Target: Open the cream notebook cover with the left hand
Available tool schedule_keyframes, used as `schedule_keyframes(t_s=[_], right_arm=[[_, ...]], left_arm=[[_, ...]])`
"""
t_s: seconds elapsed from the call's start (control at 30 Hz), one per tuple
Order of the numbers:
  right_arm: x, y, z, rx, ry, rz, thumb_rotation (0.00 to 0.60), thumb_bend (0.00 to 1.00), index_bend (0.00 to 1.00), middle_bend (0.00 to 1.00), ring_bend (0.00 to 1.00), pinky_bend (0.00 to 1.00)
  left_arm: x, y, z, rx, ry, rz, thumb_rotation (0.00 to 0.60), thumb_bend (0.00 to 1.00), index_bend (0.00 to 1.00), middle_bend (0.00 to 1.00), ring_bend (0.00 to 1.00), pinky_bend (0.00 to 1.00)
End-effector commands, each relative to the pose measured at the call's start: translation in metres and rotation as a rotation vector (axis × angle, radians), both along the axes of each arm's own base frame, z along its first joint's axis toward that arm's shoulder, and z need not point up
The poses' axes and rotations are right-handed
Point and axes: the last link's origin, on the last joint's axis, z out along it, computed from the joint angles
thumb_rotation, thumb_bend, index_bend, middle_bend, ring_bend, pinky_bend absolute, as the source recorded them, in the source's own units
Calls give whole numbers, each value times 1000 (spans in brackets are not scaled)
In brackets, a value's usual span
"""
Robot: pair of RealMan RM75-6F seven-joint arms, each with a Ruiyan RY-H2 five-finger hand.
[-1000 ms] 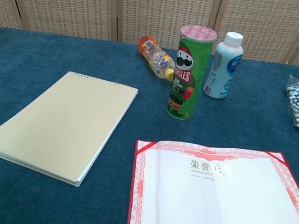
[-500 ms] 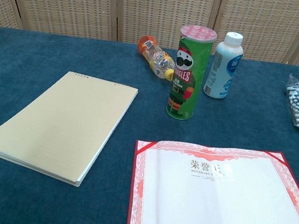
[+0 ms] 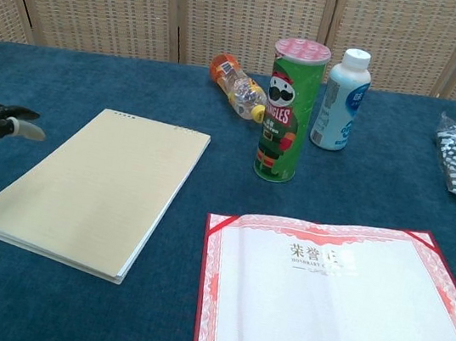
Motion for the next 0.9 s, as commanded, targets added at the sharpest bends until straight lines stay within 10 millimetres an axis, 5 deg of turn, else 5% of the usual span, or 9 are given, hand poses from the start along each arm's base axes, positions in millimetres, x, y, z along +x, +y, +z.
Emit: schedule_keyframes(t_s=[0.03, 0.47, 0.9], right_arm=[[0, 0, 0, 0, -2, 2, 600, 51, 30, 0, 0, 0], [0, 0, 0, 2, -17, -1, 600, 52, 30, 0, 0, 0], [0, 0, 1, 1, -23, -3, 600, 53, 30, 0, 0, 0]], left_arm=[[11, 0, -10, -27, 1, -19, 600, 125, 0, 0, 0, 0], [19, -4, -30, -84, 39, -38, 600, 299, 0, 0, 0, 0], [19, -3, -38, -101, 60, -36, 600, 305, 0, 0, 0, 0]])
